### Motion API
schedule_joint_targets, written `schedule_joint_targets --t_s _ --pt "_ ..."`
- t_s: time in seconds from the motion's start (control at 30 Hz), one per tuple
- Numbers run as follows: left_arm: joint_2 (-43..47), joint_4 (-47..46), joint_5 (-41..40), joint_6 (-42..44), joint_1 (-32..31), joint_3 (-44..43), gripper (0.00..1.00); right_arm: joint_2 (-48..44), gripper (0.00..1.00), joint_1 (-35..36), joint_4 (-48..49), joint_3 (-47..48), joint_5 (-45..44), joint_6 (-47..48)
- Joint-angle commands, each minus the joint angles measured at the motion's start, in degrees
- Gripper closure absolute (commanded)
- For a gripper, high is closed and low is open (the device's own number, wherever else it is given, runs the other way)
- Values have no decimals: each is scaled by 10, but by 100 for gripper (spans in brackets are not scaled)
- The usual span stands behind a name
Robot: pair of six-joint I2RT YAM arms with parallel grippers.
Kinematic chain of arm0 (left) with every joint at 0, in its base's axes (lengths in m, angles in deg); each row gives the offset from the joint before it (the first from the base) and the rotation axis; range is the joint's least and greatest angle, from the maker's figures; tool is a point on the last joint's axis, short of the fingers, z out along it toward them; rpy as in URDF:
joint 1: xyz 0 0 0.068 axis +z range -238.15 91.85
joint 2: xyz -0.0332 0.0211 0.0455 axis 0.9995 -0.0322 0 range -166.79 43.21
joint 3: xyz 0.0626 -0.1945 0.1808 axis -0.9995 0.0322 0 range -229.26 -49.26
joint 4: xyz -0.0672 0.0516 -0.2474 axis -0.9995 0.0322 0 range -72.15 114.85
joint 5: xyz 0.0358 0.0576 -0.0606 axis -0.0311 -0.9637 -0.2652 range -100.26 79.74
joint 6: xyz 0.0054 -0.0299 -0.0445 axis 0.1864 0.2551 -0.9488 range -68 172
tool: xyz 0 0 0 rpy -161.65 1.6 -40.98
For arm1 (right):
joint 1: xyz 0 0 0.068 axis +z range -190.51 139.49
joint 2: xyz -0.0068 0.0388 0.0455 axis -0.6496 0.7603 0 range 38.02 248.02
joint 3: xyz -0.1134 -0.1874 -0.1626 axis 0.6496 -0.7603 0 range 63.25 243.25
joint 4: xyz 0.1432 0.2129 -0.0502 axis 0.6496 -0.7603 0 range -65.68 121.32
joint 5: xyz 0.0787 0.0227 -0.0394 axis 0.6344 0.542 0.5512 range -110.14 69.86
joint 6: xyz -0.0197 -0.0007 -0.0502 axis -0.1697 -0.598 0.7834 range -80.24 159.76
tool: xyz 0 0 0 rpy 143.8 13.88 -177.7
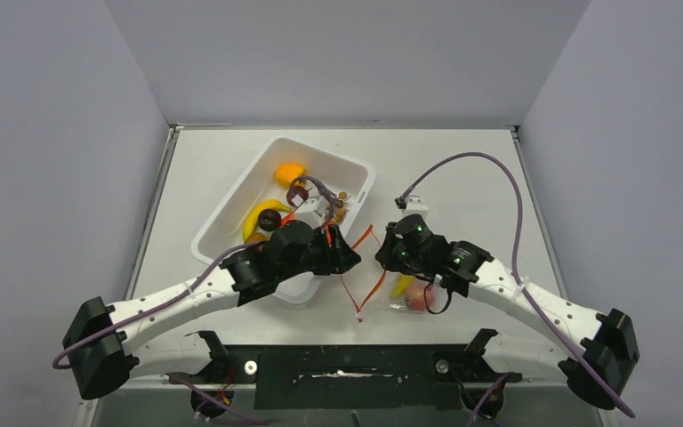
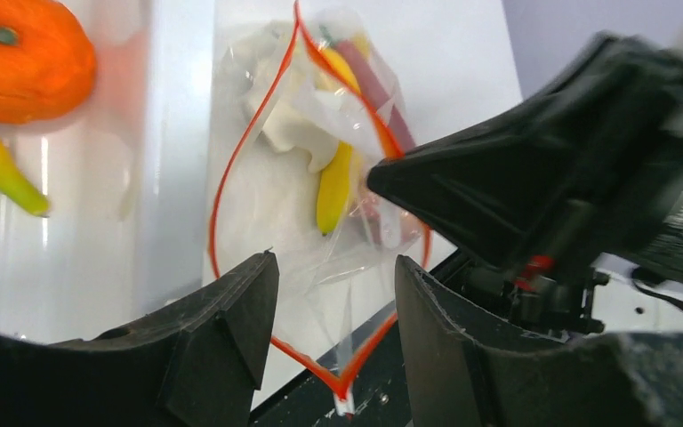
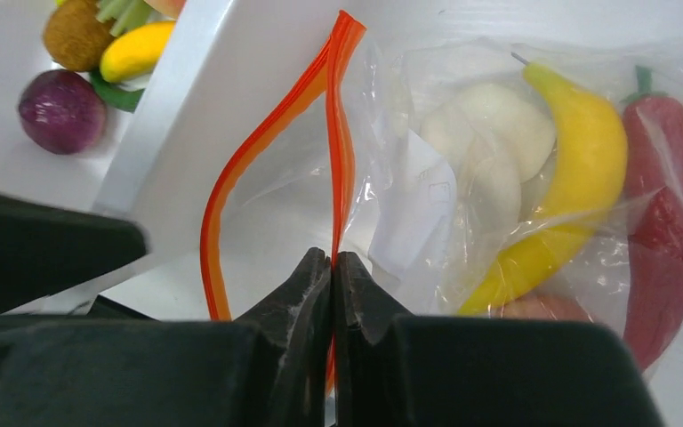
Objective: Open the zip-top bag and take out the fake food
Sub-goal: Pick up the fake fruit from the zipper food storage bag.
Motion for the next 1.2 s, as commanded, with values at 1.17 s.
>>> schedule_joint_targets --t_s 1.17 --pt "-314 -154 -1 -60 -36 -106 29 -267 100 -20 122 -99 41 -28"
